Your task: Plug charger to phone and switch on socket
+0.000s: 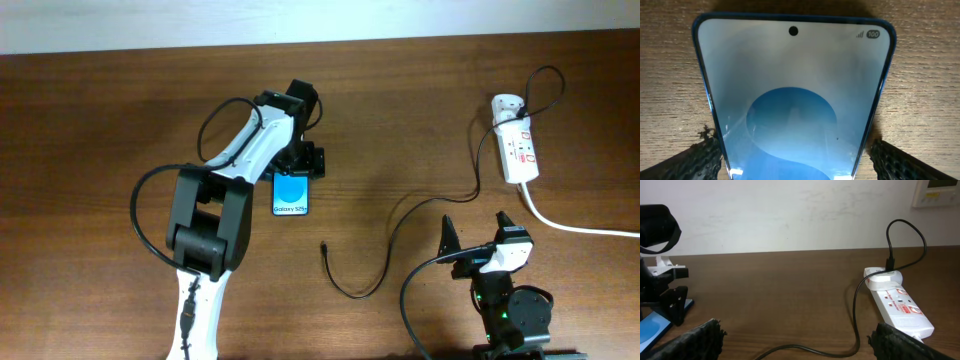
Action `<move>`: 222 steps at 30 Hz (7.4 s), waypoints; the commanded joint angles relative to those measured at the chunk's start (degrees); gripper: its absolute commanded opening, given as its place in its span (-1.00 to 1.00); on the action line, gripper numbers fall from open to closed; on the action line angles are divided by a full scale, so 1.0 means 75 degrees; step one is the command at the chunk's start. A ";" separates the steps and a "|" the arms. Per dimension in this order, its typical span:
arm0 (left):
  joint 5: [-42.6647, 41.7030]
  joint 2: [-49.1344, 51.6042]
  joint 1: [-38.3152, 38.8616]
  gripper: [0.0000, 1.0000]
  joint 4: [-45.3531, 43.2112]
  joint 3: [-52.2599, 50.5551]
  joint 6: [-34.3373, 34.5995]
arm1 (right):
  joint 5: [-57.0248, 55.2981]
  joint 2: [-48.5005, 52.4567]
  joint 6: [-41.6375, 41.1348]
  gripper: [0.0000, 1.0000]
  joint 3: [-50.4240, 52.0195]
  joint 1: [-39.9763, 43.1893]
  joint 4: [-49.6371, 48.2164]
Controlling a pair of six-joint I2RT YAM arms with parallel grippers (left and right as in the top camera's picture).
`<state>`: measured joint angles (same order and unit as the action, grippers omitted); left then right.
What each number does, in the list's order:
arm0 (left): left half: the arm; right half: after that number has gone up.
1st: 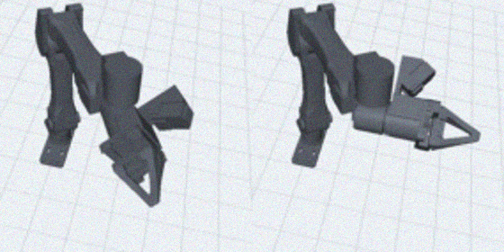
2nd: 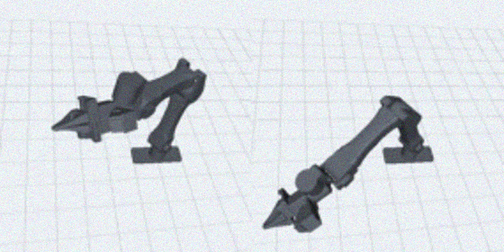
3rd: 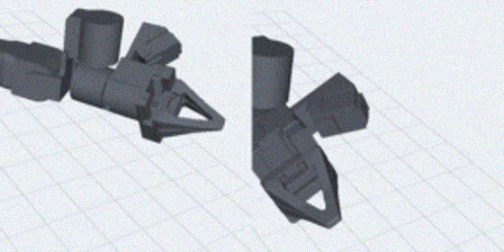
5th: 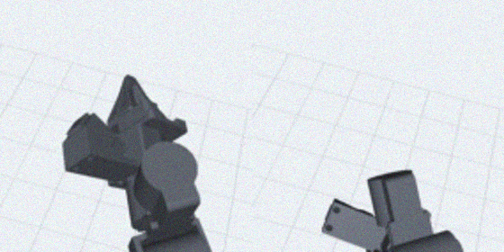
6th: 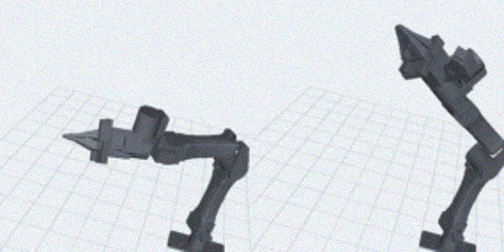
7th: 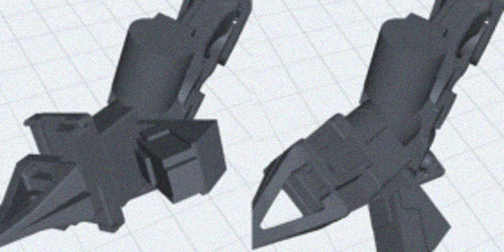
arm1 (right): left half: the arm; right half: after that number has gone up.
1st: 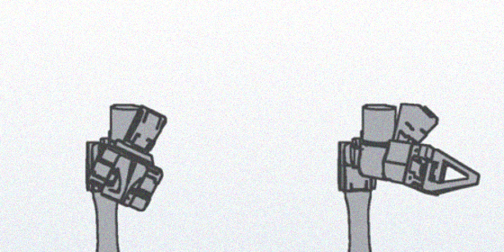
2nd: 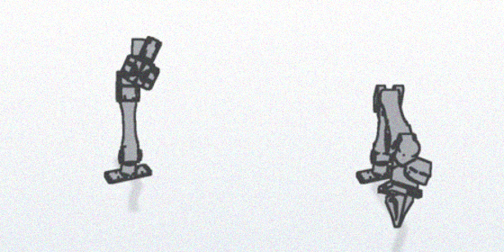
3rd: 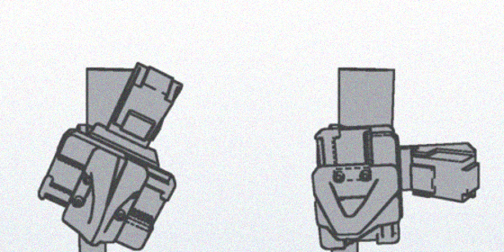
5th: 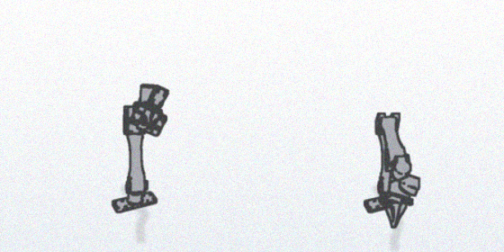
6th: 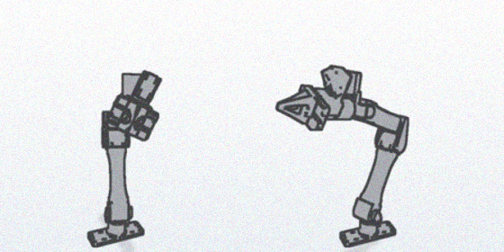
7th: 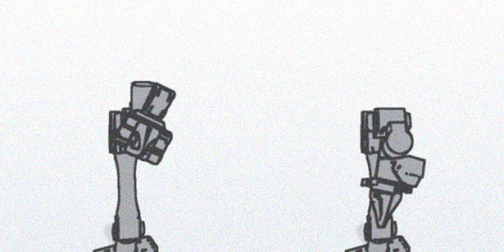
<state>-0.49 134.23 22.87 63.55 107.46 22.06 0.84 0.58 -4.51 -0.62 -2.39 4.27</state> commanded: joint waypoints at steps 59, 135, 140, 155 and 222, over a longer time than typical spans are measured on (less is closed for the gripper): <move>0.0227 0.0117 -0.0149 0.98 0.0047 -0.0358 -0.0149 | -0.0093 -0.0050 -0.0026 0.96 0.0041 0.0029 0.0038; -0.0761 0.0096 -0.0044 0.53 0.1172 0.0860 -0.0323 | -0.0090 -0.0050 -0.0023 0.97 0.0041 0.0029 0.0038; -0.3692 0.0096 -0.0283 0.50 0.1547 0.0982 -0.1207 | -0.0093 -0.0050 -0.0026 0.97 0.0041 0.0029 0.0038; -1.1960 0.0099 -0.1483 0.47 0.1626 0.0979 -0.1448 | -0.0093 -0.0050 -0.0023 0.97 0.0041 0.0029 0.0038; -1.1960 0.0099 -0.2524 0.54 0.2285 0.0979 0.0679 | -0.0093 -0.0050 -0.0026 0.97 0.0041 0.0029 0.0038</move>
<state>-87.02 134.58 4.36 80.58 113.38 27.29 0.84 0.58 -4.51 -0.62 -2.39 4.27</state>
